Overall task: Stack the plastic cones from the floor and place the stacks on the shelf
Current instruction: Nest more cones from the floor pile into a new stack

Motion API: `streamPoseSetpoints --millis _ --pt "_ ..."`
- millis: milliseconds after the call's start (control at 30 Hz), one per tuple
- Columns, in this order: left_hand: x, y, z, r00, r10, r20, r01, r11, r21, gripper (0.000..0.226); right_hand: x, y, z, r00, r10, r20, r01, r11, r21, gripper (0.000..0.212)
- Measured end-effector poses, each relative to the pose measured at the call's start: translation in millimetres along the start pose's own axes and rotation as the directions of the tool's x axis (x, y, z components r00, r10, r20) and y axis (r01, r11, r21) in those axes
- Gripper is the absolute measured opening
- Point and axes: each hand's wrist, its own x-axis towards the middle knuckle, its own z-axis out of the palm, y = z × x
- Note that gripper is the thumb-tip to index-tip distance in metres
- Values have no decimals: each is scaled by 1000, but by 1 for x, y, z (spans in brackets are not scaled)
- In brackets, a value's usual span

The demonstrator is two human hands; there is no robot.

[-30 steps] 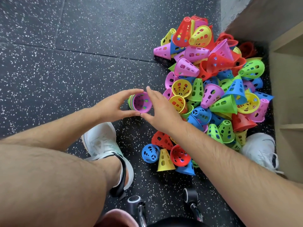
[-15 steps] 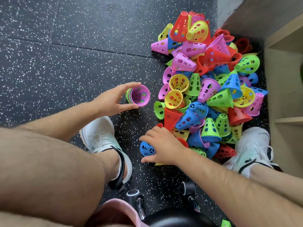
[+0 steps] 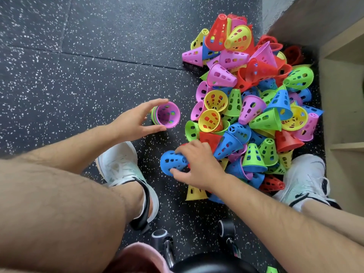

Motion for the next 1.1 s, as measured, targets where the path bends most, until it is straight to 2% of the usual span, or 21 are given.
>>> streamPoseSetpoints --millis 67,133,200,300,400,533,700,933,1000,1100 --pt "0 1 0 1000 0 0 0 1000 -5 81 1 2 -7 982 61 -178 -40 992 119 47" --pt "1 2 0 1000 -1 -3 1 1000 -9 81 3 5 -13 957 115 -267 -62 978 200 46" --pt "1 2 0 1000 -6 -6 6 1000 -16 81 8 5 -20 934 190 -302 -94 948 305 43" --pt "1 3 0 1000 -10 -15 10 999 -32 82 18 2 -33 892 346 -290 -154 838 524 43" --pt "2 3 0 1000 -13 -12 13 999 -38 80 28 -1 -44 845 452 -285 -165 728 665 56" --pt "2 3 -1 1000 -12 -13 12 999 -34 79 37 -2 -53 843 437 -314 -117 719 685 74" --pt "1 3 -1 1000 -18 -11 17 999 -34 79 48 -4 -55 843 431 -320 -154 765 625 68" --pt "-1 4 0 1000 -16 -4 16 998 -58 80 66 -9 -50 857 438 -271 -130 694 709 67" --pt "0 3 1 1000 -14 -3 13 999 -53 80 71 -8 -48 874 404 -272 -136 740 659 69" --pt "-1 2 1 1000 -16 -7 15 999 -38 79 76 -4 -42 915 332 -231 -197 864 463 72"
